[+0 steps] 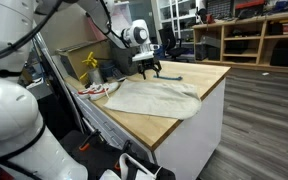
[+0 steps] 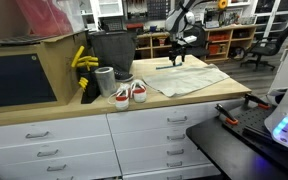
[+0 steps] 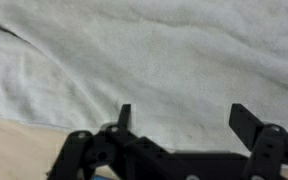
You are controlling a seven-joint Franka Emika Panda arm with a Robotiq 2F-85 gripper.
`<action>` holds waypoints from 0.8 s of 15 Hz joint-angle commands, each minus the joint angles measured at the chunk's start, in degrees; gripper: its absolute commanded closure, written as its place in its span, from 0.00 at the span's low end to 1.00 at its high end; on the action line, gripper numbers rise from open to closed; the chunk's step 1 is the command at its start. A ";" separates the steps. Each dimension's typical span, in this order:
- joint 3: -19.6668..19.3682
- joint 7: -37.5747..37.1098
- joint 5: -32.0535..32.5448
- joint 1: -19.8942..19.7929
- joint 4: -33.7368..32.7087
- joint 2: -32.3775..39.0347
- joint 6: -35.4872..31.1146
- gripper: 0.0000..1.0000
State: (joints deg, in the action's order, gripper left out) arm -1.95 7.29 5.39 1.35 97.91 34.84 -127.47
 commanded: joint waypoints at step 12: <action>2.07 -4.18 2.61 2.00 3.07 -16.78 21.46 0.00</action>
State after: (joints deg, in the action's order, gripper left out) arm 0.06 8.66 6.43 2.37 99.65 20.41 -108.48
